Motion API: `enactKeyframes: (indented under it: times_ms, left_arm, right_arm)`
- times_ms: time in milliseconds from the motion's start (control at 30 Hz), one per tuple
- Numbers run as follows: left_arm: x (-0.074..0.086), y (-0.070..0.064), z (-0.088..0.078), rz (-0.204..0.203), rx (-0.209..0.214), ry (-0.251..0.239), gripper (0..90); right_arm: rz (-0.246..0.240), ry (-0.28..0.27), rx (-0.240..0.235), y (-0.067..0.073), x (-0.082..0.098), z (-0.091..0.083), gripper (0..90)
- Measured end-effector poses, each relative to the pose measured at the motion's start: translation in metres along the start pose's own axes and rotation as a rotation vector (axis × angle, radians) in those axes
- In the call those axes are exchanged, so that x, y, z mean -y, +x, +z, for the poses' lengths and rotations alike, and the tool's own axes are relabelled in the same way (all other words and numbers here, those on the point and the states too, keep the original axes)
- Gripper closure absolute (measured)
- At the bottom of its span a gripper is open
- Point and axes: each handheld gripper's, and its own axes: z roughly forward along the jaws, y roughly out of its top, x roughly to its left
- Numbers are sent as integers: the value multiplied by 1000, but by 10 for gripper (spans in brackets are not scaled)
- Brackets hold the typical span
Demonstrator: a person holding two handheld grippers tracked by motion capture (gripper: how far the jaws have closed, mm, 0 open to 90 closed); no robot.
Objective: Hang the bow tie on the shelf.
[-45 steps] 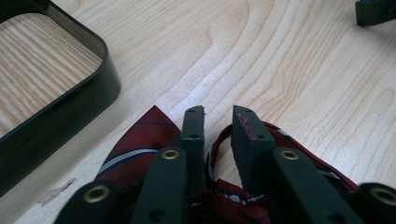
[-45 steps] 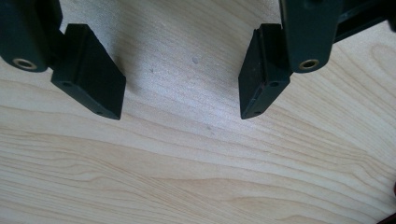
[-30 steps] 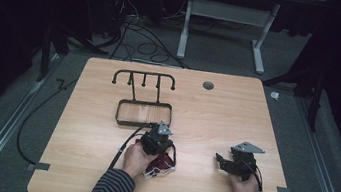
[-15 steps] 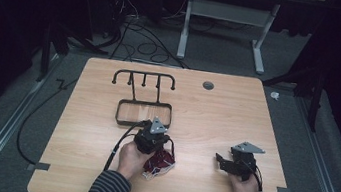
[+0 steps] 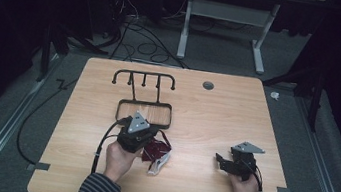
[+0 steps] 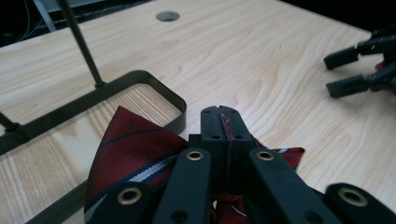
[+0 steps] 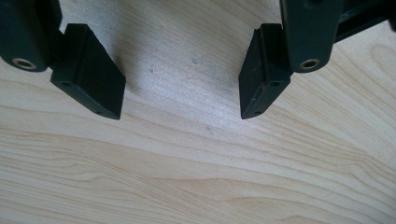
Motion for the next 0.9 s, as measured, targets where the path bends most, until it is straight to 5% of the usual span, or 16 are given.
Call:
enactKeyframes:
  times_ms: [900]
  left_arm:
    - [-12, 28, -48, -70, -87, -96, 896]
  right_arm:
    - [-3, 0, -1, 0, 0, 0, 331]
